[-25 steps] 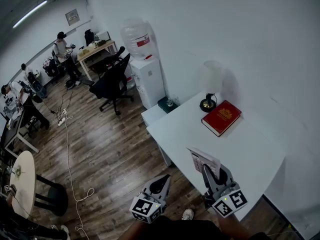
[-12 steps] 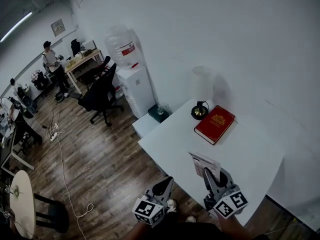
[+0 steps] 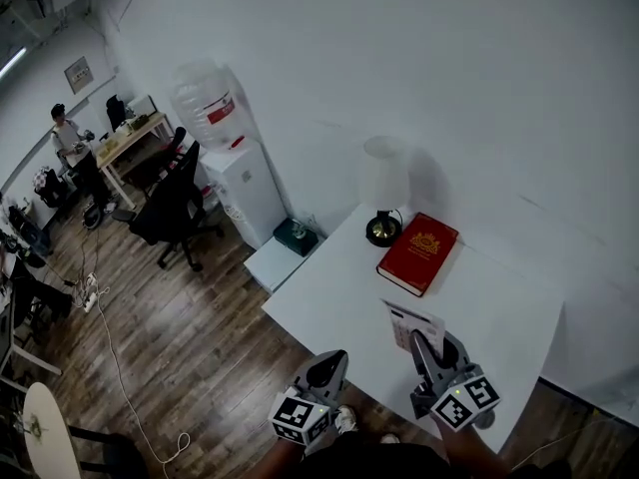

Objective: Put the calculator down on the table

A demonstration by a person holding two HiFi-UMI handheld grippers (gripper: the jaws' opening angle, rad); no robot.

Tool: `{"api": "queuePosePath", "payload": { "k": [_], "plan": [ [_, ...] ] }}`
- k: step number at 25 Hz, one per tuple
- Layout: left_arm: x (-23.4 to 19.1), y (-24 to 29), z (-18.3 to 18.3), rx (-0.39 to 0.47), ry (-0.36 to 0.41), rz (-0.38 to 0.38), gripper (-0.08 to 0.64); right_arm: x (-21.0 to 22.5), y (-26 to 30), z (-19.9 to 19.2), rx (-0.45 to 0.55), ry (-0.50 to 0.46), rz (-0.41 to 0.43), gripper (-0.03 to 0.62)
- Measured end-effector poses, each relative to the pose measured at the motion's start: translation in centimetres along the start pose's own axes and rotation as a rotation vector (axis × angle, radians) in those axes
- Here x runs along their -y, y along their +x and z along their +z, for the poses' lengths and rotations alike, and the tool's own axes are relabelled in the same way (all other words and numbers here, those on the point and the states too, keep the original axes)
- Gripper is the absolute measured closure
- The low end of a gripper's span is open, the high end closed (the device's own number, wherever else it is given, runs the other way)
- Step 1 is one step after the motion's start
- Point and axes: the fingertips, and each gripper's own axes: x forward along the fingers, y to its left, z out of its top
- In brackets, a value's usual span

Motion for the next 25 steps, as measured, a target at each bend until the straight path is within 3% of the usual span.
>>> {"api": "queuePosePath", "payload": {
  "k": [5,12,20,25],
  "plan": [
    [-1.3,1.8,-0.1,-0.006,-0.013,-0.045,0.540,2.8,1.4,-1.6,-0.018,0.105,-0.078,0.476],
    [-2.7,3.7,-0.9,-0.024,-0.008,-0.085,0.541,6.1,2.9,-4.7,-0.071,0.175,-0.159,0.476],
    [-3.2,4.9,-2.6,-0.065,-0.047,-0.101,0.540,9.3,3.2,-11.5,-0.209,0.255,-0.272,0.476],
    [-3.6,5.3,-1.6,-0.042,-0.050,-0.096,0.540,10.9,2.9,-15.3,-0.280,0.295,-0.327,0.476]
  ]
}}
